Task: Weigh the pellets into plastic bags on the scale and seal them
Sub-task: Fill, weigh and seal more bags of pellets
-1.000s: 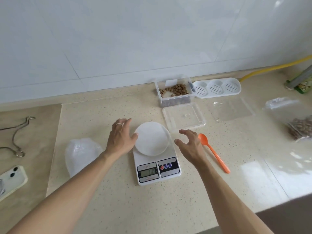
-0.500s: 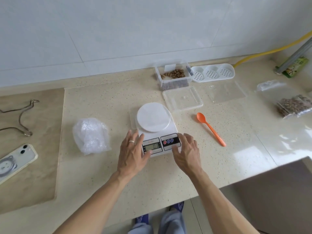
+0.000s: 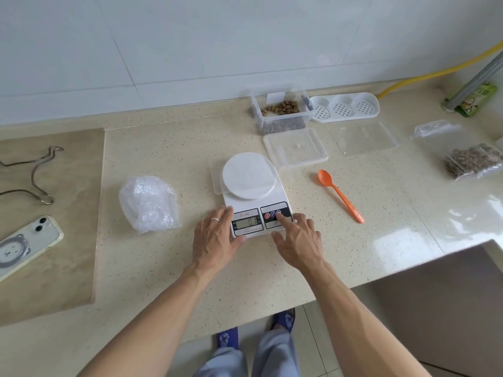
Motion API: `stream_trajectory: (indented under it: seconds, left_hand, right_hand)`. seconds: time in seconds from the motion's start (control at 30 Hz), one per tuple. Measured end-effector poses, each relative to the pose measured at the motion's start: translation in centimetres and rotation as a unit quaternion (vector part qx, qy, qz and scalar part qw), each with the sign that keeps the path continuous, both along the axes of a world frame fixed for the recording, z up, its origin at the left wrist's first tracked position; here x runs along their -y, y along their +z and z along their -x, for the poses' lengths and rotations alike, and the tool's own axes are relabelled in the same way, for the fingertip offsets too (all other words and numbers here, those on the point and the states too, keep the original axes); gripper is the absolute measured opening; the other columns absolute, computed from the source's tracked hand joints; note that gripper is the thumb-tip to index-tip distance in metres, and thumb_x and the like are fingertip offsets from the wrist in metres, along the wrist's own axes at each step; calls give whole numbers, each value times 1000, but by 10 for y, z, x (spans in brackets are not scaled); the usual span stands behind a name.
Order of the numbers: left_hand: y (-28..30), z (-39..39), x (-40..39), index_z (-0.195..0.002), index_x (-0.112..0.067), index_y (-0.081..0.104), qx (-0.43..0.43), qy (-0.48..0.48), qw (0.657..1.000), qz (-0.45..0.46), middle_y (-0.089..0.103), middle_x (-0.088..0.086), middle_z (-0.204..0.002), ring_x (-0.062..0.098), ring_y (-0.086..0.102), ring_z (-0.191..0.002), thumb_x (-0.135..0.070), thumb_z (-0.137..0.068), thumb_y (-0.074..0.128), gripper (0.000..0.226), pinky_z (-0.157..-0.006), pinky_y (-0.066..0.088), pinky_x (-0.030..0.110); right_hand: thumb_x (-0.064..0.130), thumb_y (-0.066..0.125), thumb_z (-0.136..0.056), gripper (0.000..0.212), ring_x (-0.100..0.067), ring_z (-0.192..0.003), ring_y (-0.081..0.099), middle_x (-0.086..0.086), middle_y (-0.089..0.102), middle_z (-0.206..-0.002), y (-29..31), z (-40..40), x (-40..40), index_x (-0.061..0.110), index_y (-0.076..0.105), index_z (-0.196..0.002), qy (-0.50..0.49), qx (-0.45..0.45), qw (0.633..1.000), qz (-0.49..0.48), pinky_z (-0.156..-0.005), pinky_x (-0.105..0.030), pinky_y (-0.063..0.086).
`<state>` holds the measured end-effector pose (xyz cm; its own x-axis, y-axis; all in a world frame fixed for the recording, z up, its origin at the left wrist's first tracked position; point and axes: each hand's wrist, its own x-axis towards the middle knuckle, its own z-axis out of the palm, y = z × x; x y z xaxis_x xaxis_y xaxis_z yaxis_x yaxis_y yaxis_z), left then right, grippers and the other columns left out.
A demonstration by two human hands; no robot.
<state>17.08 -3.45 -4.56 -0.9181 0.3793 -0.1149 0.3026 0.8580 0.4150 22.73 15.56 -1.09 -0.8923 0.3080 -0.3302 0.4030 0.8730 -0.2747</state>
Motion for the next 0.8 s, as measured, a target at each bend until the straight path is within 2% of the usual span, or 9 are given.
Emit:
stream_trajectory:
  seconds: [0.27,0.53,0.7,0.8]
  left_hand:
    - [3,-1,-1,-152,-13,22,1,-2,1000,-2,27,10,-157,27,23,-145,-53,-89,57,82,-118,24,46]
    - [41,11,-26,-150,-11,26,-76,-21,996,-32,34,11,-152,25,28,-142,-48,-90,57,77,-114,29,42]
    - [57,32,-58,-148,-10,32,-87,-62,994,-37,35,13,-153,29,24,-145,-44,-90,59,72,-114,27,43]
    - [57,43,-87,-143,-7,41,-90,-90,991,-39,41,14,-148,32,27,-144,-42,-88,63,68,-112,27,44]
  right_hand:
    - [40,50,-98,58,-27,-136,34,-8,32,-153,2,0,-4,35,30,-152,9,1,1000,21,-106,-44,37]
    - [36,50,-98,56,-28,-132,41,-9,36,-151,14,4,-18,26,33,-150,-29,-36,998,53,-106,-46,40]
    - [35,53,-97,54,-29,-132,42,-11,44,-147,23,0,-53,15,40,-146,-122,-76,988,57,-105,-46,39]
    - [39,57,-96,50,-30,-125,45,-10,53,-134,24,-9,-84,15,49,-139,-199,-98,974,46,-101,-44,40]
